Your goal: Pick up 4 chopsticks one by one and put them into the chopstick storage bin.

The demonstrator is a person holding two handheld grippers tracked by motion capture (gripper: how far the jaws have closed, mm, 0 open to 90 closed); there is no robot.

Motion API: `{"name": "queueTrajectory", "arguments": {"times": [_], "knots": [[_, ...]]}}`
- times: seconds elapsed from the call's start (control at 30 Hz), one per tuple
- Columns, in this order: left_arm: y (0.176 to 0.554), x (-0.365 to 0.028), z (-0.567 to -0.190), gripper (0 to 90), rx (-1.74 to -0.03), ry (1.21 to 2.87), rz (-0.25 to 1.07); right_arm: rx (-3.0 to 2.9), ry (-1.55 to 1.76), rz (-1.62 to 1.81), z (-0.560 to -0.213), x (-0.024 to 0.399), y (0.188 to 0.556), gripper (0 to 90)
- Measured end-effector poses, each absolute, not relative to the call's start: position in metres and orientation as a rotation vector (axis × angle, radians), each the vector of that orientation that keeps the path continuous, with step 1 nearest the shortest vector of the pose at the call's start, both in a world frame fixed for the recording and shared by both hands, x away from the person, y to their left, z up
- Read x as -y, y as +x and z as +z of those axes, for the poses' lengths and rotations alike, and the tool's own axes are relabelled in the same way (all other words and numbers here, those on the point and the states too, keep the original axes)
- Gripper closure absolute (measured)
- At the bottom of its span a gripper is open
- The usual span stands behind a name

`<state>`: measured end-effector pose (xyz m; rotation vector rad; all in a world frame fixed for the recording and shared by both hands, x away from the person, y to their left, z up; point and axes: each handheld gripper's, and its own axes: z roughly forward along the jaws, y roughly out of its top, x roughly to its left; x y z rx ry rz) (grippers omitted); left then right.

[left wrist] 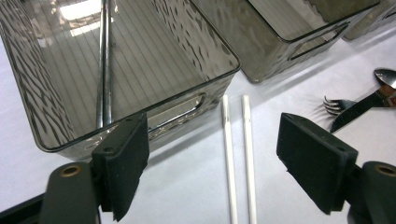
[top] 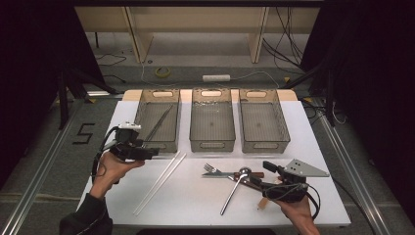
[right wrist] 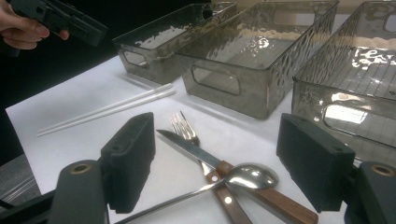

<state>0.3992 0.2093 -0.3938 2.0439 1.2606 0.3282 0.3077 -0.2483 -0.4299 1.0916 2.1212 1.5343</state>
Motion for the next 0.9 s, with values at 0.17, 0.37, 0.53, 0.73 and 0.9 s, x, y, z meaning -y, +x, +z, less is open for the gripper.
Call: {"name": "queueTrajectory", "arguments": {"times": [0.17, 0.37, 0.53, 0.73, 0.9], "knots": [[0.396, -0.206, -0.395, 25.5, -1.251, 2.064, 0.314, -2.123, 1.088, 1.532, -0.430, 0.248, 0.308, 29.2], [0.393, -0.202, -0.396, 26.6, -1.240, 2.107, 0.297, -2.130, 1.084, 1.529, -0.430, 0.248, 0.308, 29.1], [0.393, -0.198, -0.402, 29.2, -1.247, 2.175, 0.269, -2.131, 1.084, 1.529, -0.430, 0.247, 0.308, 29.1], [0.391, -0.192, -0.413, 34.0, -1.279, 2.232, 0.241, -2.135, 1.081, 1.526, -0.430, 0.247, 0.308, 29.1], [0.388, -0.184, -0.422, 41.8, -1.279, 2.290, 0.222, -2.138, 1.079, 1.524, -0.430, 0.247, 0.308, 29.1]]}}
